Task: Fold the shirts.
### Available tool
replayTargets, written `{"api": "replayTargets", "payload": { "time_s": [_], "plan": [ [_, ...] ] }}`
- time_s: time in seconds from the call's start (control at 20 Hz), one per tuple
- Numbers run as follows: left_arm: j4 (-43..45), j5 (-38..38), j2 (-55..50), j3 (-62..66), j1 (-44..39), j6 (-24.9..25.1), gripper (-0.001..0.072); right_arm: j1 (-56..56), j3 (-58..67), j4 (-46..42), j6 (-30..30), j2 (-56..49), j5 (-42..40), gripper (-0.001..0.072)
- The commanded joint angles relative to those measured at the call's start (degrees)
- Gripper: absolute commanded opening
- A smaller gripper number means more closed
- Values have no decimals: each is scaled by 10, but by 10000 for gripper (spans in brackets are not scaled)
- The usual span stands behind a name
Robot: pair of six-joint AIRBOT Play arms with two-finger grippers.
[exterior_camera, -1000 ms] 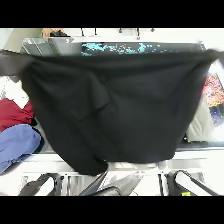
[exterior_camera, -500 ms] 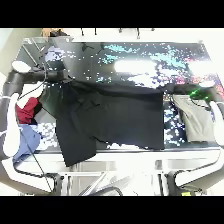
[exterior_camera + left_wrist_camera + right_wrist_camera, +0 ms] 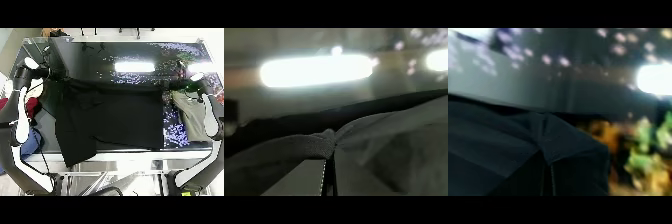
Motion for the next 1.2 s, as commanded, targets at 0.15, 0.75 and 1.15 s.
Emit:
{"api": "replayTargets", "payload": {
  "time_s": [0.15, 0.75, 1.15],
  "plan": [
    [128, -41, -4, 4, -26, -14, 13, 3, -14, -124, 82, 13, 52, 19],
    [154, -69, -13, -23, -40, -22, 16, 22, -45, -124, 82, 28, 57, 21],
    [156, -89, -14, -36, -38, -29, 639, 26, -44, -137, 89, 33, 72, 256]
  ]
}}
